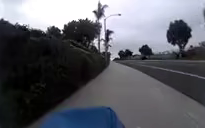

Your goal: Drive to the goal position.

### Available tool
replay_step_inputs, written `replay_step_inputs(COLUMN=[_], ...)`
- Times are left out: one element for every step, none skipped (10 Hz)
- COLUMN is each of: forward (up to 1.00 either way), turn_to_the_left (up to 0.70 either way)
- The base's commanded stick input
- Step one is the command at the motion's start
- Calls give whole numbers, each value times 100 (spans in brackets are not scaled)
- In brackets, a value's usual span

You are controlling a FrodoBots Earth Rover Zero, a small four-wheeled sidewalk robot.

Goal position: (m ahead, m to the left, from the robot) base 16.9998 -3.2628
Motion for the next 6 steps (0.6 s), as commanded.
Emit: replay_step_inputs(forward=[100, 100, 100, 100, 100, 100], turn_to_the_left=[-27, -27, -27, -27, -7, 0])
